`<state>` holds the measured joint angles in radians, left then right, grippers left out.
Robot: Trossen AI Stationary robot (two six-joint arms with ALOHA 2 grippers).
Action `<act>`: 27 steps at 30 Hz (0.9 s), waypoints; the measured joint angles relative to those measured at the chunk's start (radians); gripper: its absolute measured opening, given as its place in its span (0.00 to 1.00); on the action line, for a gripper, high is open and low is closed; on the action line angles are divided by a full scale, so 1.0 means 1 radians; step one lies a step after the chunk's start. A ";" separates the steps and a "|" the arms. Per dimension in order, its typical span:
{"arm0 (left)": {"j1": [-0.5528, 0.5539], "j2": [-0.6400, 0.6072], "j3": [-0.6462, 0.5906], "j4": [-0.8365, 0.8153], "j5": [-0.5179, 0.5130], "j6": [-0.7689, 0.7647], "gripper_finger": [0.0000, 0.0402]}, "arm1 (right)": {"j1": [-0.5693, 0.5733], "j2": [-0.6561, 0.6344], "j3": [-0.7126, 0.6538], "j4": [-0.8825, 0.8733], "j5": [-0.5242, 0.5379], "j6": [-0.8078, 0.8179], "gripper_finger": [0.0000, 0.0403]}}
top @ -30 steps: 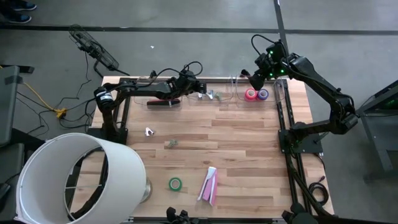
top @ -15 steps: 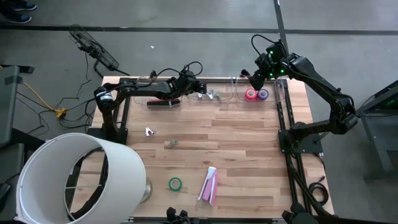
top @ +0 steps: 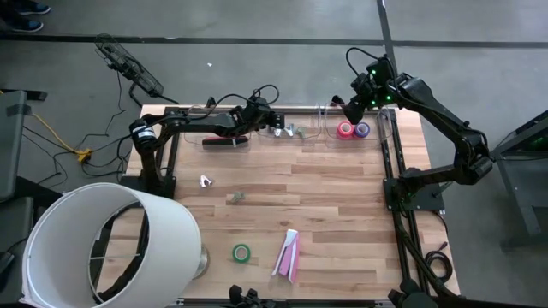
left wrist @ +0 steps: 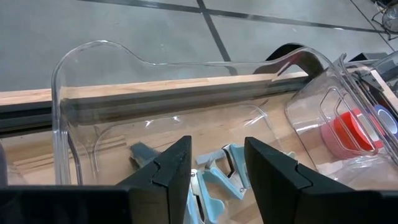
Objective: Pick and place Stapler, Stapler remover, tape
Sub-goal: Put the gray stapler remover into the middle transparent bin
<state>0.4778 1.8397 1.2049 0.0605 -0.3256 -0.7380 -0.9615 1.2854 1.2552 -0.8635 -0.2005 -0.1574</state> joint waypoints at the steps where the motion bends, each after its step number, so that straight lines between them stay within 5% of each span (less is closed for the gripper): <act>1: 0.000 0.000 0.000 0.000 0.000 0.000 0.37 | 0.000 0.000 0.000 0.000 0.000 0.000 0.52; 15: 0.000 -0.099 -0.001 -0.020 0.002 0.082 0.37 | 0.000 0.000 0.000 -0.007 0.000 0.000 0.52; 27: 0.000 -0.249 0.000 -0.349 0.053 0.087 0.37 | 0.000 0.000 0.000 -0.018 0.001 0.000 0.52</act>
<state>0.4774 1.5910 1.2045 -0.2886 -0.2727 -0.6509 -0.9615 1.2854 1.2552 -0.8812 -0.1995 -0.1574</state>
